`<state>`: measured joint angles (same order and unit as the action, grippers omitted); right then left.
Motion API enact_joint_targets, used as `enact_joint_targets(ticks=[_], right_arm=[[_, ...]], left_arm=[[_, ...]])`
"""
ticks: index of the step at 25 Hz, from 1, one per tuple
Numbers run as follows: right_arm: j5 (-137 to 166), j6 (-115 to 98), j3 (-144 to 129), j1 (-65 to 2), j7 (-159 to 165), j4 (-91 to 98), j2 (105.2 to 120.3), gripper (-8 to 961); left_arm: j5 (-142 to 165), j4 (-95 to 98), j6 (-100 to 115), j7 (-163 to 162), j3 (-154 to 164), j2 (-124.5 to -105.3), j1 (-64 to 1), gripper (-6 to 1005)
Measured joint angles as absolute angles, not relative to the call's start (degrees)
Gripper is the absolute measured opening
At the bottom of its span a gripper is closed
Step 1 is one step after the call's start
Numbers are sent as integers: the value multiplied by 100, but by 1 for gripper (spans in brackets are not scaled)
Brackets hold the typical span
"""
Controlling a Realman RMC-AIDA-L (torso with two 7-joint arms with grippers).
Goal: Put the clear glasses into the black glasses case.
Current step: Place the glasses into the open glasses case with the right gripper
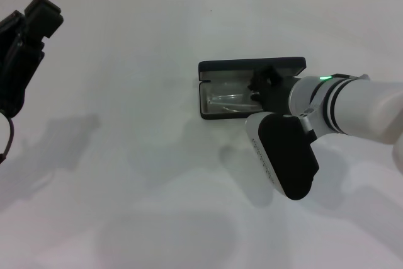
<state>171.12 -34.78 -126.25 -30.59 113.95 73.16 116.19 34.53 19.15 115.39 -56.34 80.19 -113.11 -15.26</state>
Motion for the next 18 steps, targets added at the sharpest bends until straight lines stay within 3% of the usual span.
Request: enact_joint_targets(ticks=[18], right_arm=[[17112,-3469,-12676,-2981,11274,7403,11619,182]], left_arm=[[3445,1907,11548,-5634,8015,-11311,-1491,98]])
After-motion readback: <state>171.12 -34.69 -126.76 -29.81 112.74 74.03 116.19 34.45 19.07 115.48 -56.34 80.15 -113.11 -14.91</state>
